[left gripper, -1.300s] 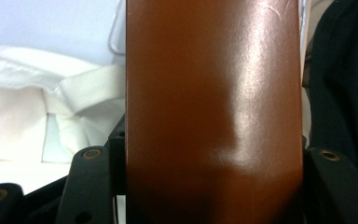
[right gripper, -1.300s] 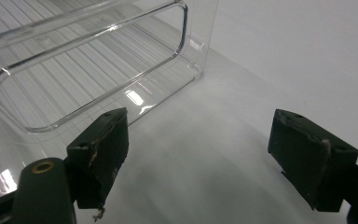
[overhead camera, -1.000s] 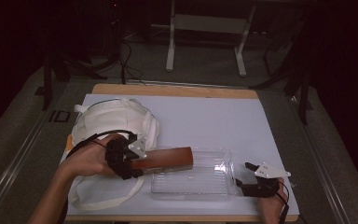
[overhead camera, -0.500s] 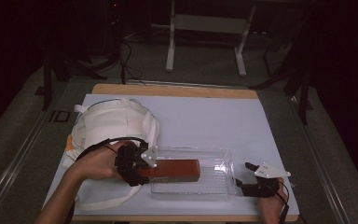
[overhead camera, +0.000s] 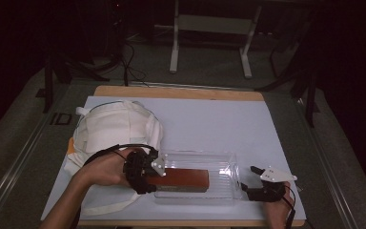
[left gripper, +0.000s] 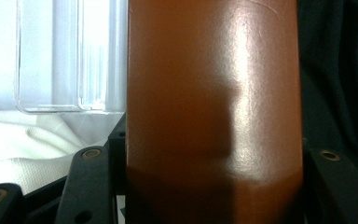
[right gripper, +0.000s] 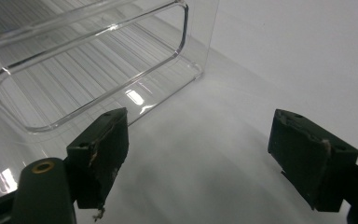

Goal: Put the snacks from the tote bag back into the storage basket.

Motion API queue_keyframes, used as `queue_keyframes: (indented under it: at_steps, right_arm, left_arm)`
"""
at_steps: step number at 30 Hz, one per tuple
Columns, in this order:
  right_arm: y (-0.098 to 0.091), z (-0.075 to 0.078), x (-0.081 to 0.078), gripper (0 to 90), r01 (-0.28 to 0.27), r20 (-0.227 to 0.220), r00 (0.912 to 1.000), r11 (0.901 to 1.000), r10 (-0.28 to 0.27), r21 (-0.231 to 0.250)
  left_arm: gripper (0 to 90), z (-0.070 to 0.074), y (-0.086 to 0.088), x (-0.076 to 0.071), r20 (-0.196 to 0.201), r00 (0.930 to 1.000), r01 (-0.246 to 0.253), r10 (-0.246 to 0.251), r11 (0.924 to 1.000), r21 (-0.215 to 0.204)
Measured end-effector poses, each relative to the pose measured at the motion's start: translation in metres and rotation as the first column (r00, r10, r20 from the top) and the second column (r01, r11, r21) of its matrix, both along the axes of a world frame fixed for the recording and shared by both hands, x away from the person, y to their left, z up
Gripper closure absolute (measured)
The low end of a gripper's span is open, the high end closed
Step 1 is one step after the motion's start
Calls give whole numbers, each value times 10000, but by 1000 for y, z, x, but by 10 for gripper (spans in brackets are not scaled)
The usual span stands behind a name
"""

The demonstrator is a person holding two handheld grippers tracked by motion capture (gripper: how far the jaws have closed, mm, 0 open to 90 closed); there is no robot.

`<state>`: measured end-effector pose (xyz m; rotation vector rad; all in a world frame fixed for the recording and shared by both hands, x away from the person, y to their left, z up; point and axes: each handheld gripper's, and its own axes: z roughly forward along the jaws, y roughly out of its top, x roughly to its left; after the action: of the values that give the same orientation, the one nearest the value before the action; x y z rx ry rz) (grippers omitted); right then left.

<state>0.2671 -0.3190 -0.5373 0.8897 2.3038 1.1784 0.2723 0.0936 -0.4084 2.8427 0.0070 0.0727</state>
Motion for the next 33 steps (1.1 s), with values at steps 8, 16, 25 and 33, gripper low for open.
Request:
queue_keyframes:
  at_steps: [8,16,25,33]
  right_arm:
    - [0,0,0,201,-3,-1,10000,10000,3,13]
    - [0,0,0,201,-6,-1,10000,10000,6,9]
    - [0,0,0,201,-8,5,10000,10000,8,9]
    - [0,0,0,201,-14,2,10000,10000,14,-19]
  left_arm:
    - [436,-1,-4,-1,-12,9999,123,-123,9999,46]
    - [435,-3,-8,-1,-171,9996,224,-224,9997,-20]
    - [434,-5,-14,-1,-53,9994,337,-336,9994,127]
    - [433,-6,-19,-2,-8,9992,394,-394,9991,163]
